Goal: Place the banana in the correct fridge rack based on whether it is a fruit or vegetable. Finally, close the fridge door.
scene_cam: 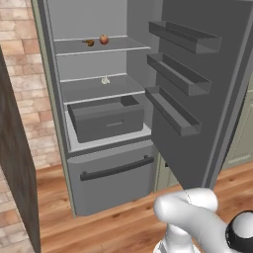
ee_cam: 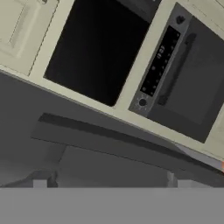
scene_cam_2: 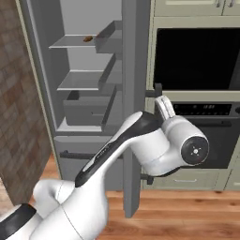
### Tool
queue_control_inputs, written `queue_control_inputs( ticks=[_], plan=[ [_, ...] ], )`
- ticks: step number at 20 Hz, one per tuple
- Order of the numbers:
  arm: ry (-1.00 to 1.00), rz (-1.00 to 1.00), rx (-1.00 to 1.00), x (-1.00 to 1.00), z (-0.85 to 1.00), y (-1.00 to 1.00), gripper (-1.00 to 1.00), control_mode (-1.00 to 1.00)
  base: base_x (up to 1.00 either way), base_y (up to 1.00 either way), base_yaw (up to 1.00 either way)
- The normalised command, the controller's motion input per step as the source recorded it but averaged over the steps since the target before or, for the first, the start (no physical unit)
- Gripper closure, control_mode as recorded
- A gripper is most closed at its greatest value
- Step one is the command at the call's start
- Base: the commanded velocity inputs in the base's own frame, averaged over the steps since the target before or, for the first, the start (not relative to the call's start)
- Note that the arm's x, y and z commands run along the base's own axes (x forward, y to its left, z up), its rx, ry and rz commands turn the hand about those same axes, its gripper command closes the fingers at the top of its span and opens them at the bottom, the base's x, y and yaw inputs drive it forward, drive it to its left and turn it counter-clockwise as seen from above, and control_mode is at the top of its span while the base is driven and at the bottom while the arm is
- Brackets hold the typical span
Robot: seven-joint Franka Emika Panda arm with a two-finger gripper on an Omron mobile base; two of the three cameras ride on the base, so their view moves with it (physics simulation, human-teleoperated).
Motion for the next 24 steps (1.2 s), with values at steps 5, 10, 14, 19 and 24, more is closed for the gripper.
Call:
queue_control_inputs(
  ticks=[5,10,14,19,24],
  plan=[
    [0.03,0.08,0.16,0.83,-0.16,-0.30,-1.00,-1.00,0.00,0.00,0.00],
    [0.06,0.10,0.17,0.71,-0.05,-0.31,-1.00,-1.00,0.00,0.00,0.00],
    [0.09,0.12,0.14,0.53,-0.14,-0.12,-1.00,-1.00,0.00,0.00,0.00],
    [0.11,0.17,0.11,0.45,-0.31,0.00,-1.00,-1.00,0.00,0.00,0.00],
    [0.07,0.21,0.06,0.37,-0.50,0.02,-1.00,-1.00,0.00,0.00,0.00]
  ],
)
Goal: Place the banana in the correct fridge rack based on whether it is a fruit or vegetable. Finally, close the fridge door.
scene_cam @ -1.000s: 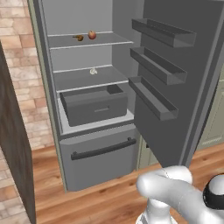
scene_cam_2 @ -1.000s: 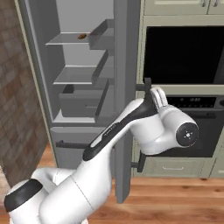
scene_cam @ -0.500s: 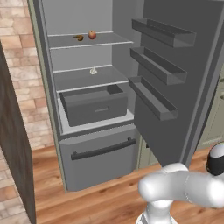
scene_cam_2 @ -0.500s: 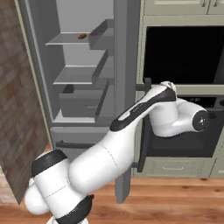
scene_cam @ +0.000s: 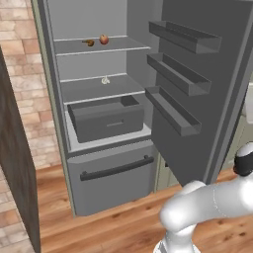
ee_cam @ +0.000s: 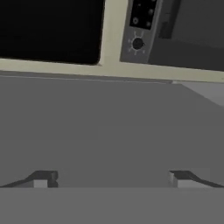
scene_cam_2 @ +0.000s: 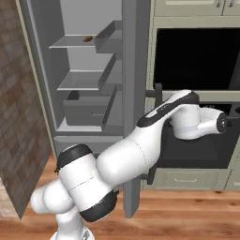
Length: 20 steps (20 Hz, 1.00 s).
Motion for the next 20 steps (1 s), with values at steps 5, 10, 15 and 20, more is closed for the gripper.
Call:
queue_control_inputs(
  ticks=[5,10,15,20],
  plan=[
    [0.00,0.22,0.02,0.31,-0.57,0.22,-1.00,-1.00,0.00,0.00,0.00],
    [0.00,0.24,0.00,0.13,-0.61,0.49,-1.00,-1.00,0.00,0.00,0.00],
    [-0.01,0.24,0.00,0.01,-0.54,0.68,-1.00,-1.00,0.00,0.00,0.00],
    [-0.13,0.21,0.00,0.00,-0.49,0.81,-1.00,-1.00,0.00,0.00,0.00]
  ],
)
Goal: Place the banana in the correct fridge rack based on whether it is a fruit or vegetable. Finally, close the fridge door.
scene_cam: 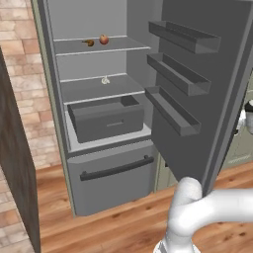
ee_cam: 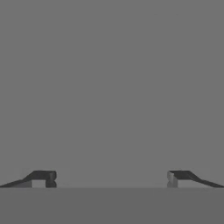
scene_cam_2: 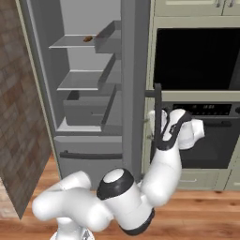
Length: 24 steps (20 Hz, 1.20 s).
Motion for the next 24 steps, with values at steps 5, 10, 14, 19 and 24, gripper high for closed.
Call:
queue_control_inputs(
  ticks=[5,10,14,19,24],
  plan=[
    [-0.26,0.16,0.00,0.00,-0.40,0.91,-1.00,-1.00,0.00,0.00,0.00],
    [-0.32,0.11,0.00,0.00,-0.31,0.98,-1.00,-1.00,0.00,0.00,0.00],
    [-0.21,0.01,0.00,0.15,-0.20,0.90,-1.00,-1.00,0.00,0.00,0.00],
    [-0.15,0.00,0.00,0.31,-0.02,0.72,-1.00,-1.00,0.00,0.00,0.00],
    [-0.13,-0.04,0.00,0.37,0.00,0.58,-1.00,-1.00,0.00,0.00,0.00]
  ],
)
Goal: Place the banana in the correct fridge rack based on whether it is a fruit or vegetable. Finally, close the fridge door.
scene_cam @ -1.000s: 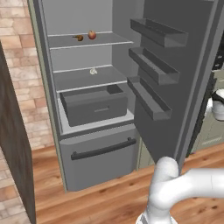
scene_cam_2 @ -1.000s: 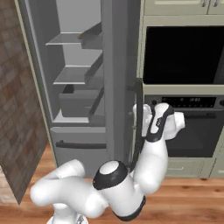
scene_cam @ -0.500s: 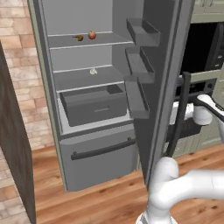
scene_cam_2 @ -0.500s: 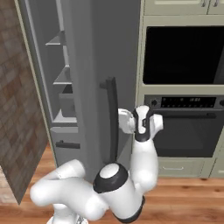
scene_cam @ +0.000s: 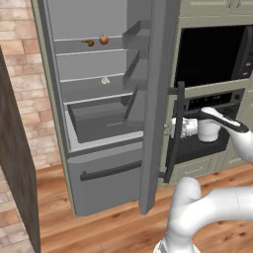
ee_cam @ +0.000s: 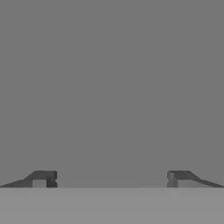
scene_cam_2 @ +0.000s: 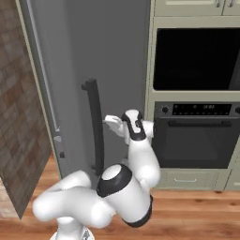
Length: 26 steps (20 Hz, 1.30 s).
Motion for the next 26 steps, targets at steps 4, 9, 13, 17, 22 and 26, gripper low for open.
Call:
queue_control_inputs(
  ticks=[4,9,13,17,22,26],
  plan=[
    [-0.11,-0.10,0.00,0.49,0.00,0.47,-1.00,-1.00,0.00,0.00,0.00],
    [-0.06,-0.19,0.00,0.45,0.02,0.32,-1.00,-1.00,0.00,0.00,0.00],
    [0.00,-0.23,-0.01,0.36,0.42,0.31,-1.00,-1.00,0.00,0.00,0.00],
    [0.00,-0.19,-0.08,0.34,0.70,0.54,-1.00,-1.00,0.00,0.00,0.00],
    [0.04,-0.17,-0.14,0.40,0.50,0.77,-1.00,-1.00,0.00,0.00,0.00],
    [0.09,-0.24,-0.12,0.51,0.37,0.61,-1.00,-1.00,0.00,0.00,0.00]
  ],
)
